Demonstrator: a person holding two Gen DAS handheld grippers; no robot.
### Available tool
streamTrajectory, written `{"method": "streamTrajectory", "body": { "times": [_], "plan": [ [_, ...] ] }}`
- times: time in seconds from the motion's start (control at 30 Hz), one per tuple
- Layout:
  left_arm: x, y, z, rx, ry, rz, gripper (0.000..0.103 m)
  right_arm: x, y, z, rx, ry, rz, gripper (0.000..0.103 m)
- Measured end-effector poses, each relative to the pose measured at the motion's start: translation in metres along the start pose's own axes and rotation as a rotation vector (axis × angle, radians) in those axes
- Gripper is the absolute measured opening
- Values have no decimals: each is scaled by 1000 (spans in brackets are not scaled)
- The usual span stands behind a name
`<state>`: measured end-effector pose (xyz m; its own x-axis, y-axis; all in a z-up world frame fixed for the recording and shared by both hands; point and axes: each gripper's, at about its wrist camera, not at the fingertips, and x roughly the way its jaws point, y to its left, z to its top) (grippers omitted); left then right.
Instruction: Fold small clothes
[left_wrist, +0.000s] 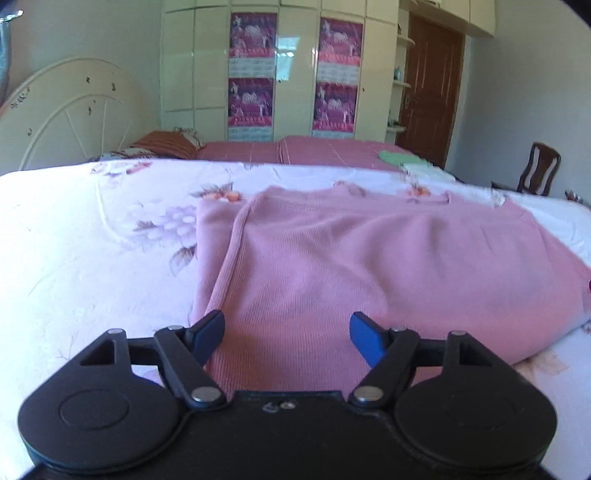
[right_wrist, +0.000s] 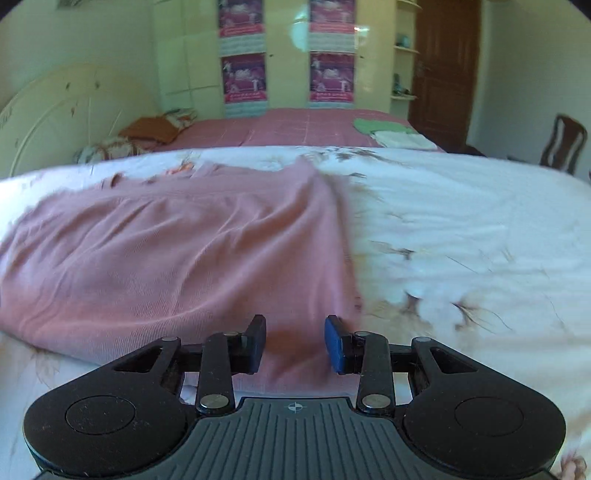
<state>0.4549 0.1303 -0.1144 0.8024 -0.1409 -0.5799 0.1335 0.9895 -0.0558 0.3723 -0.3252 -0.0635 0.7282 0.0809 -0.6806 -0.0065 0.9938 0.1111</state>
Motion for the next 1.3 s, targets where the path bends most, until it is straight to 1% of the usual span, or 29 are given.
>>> {"method": "streamTrajectory", "body": {
  "times": [0.07,0.13,0.17,0.2,0.23,0.27,0.3,0.37,0.4,0.47,0.53,0.57,0.6,0.63,0.67,0.7,0.77,0.83,0.9,0.93,1.0,1.03,1.1,1.13,1.17,1.2,1.23,1.27,1.3],
  "plan": [
    [-6,-7,2,-26,-24,-29,78,-12,0,2,3,-36,7,35],
    [-2,-18,1,-28,-6,-29,79,-19,5,-3,4,-51,23,35],
    [2,-20,-2,-23,14,-15,79,-18,8,-6,5,-41,23,35],
    [8,-21,-6,-21,49,7,78,-13,11,-11,-8,-15,-6,35],
    [14,-20,-10,-16,81,30,78,-4,11,-17,-16,35,-54,35],
    [14,-19,-14,6,73,49,79,-3,9,-22,4,25,-51,35],
    [10,-20,-13,12,79,53,76,-3,7,-21,20,29,-47,35],
    [-2,-19,-9,-17,65,47,74,-11,9,-15,31,34,-57,35],
    [-9,-20,-8,-40,39,41,75,-20,12,-13,32,2,-40,36],
    [-15,-28,-6,-63,24,14,77,-32,22,-8,19,-55,1,36],
    [-11,-45,-8,-44,22,-5,82,-36,36,-7,7,-99,47,36],
    [-3,-52,-10,-52,56,-10,82,-33,45,-8,-4,-95,69,36],
    [9,-54,-13,-67,115,-10,80,-28,53,-10,-22,-73,66,36],
    [13,-59,-16,-45,120,17,80,-13,63,-11,-55,-9,42,36],
    [13,-66,-17,1,112,38,79,4,70,-16,-87,73,-3,35],
    [13,-69,-16,13,124,47,79,4,74,-20,-110,49,-23,36],
    [9,-68,-12,0,134,37,79,0,82,-15,-120,64,-47,36],
    [9,-65,-12,-6,136,46,78,-11,86,-10,-102,9,-15,36],
    [11,-62,-13,3,141,50,79,-17,94,-9,-118,-31,-3,36],
    [11,-62,-14,12,140,50,80,-11,96,-10,-124,-22,4,36],
    [11,-62,-13,27,145,51,80,8,99,-16,-154,83,-28,37],
    [11,-61,-11,28,147,53,80,10,99,-16,-169,58,-35,42],
    [7,-58,-8,27,133,66,78,7,98,-13,-161,69,-38,42],
    [7,-57,-9,35,133,77,78,2,96,-11,-146,43,-42,42],
    [10,-53,-11,31,150,85,80,-4,94,-11,-137,0,-44,42],
    [11,-49,-13,22,148,72,81,-7,89,-13,-130,-30,-42,42],
    [10,-48,-13,24,146,66,81,4,83,-15,-131,25,-60,42],
    [10,-47,-12,32,152,69,81,12,78,-18,-127,59,-58,43],
    [7,-47,-10,29,158,84,80,10,76,-16,-126,63,-50,43]
  ]
}}
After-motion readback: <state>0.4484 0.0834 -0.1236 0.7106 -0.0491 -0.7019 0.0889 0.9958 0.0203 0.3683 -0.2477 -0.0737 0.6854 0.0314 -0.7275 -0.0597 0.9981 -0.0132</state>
